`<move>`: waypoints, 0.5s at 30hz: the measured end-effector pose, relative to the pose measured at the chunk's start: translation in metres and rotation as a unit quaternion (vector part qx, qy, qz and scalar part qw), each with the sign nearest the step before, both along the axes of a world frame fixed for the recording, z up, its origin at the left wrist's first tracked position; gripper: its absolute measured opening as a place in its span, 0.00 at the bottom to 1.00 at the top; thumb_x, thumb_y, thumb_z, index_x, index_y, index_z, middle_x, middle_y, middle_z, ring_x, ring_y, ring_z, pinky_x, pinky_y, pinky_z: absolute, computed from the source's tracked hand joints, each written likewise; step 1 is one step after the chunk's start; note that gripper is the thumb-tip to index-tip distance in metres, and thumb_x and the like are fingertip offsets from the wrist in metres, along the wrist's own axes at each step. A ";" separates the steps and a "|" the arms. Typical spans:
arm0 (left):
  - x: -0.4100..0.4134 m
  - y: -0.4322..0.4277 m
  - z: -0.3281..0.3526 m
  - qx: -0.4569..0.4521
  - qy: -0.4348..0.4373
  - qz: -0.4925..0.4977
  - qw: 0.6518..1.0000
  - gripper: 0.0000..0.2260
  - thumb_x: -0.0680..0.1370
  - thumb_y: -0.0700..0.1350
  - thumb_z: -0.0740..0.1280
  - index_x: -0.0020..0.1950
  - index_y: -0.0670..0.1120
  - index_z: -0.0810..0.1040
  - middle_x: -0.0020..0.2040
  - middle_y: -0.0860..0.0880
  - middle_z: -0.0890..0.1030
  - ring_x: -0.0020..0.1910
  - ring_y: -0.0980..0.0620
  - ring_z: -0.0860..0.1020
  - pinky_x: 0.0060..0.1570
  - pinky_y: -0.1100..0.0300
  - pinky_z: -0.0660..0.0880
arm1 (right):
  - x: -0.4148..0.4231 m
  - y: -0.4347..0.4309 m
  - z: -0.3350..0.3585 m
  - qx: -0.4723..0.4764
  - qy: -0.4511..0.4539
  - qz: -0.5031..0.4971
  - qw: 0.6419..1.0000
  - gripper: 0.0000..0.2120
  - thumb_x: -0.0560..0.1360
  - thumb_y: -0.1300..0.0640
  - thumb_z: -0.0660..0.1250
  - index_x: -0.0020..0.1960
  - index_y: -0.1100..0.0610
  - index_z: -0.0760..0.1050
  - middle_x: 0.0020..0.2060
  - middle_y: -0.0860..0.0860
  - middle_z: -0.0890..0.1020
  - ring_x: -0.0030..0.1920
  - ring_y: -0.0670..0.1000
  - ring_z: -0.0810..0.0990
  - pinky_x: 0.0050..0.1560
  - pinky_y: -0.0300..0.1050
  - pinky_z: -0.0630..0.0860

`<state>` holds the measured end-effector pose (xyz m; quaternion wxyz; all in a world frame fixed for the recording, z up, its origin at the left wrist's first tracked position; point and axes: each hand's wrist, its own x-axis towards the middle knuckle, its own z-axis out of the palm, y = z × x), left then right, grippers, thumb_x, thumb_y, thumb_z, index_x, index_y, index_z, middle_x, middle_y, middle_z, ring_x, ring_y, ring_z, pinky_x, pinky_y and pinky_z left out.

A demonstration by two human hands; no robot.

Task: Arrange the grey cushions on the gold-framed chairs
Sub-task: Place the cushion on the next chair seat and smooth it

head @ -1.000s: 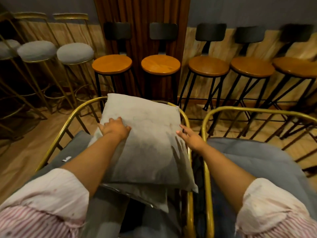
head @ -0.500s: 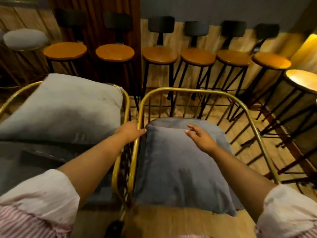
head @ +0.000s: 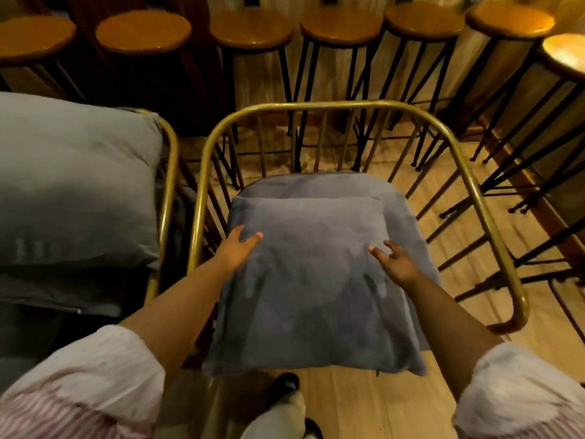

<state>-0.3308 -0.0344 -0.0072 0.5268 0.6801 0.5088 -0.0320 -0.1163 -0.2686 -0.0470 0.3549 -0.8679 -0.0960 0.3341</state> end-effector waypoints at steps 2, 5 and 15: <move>0.003 0.008 -0.034 -0.030 -0.001 -0.008 1.000 0.32 0.78 0.54 0.64 0.79 0.49 0.54 0.78 0.42 0.61 0.75 0.40 0.64 0.73 0.46 0.63 | 0.012 0.003 -0.028 -0.004 0.022 -0.027 0.999 0.36 0.76 0.43 0.63 0.76 0.57 0.55 0.74 0.60 0.63 0.72 0.63 0.65 0.71 0.56 0.64; 0.003 0.016 -0.073 -0.054 -0.007 0.029 0.998 0.34 0.78 0.52 0.64 0.79 0.49 0.51 0.79 0.45 0.59 0.76 0.44 0.62 0.73 0.52 0.62 | 0.033 0.005 -0.062 -0.007 0.034 -0.035 0.999 0.42 0.72 0.39 0.65 0.77 0.58 0.53 0.77 0.57 0.58 0.75 0.61 0.60 0.73 0.57 0.59; 0.006 0.024 -0.130 -0.089 -0.035 0.120 0.988 0.41 0.72 0.60 0.69 0.79 0.52 0.52 0.78 0.47 0.62 0.73 0.41 0.66 0.68 0.47 0.67 | 0.057 -0.004 -0.105 0.085 0.089 -0.116 0.986 0.43 0.65 0.38 0.73 0.73 0.52 0.63 0.69 0.53 0.72 0.63 0.56 0.74 0.54 0.49 0.71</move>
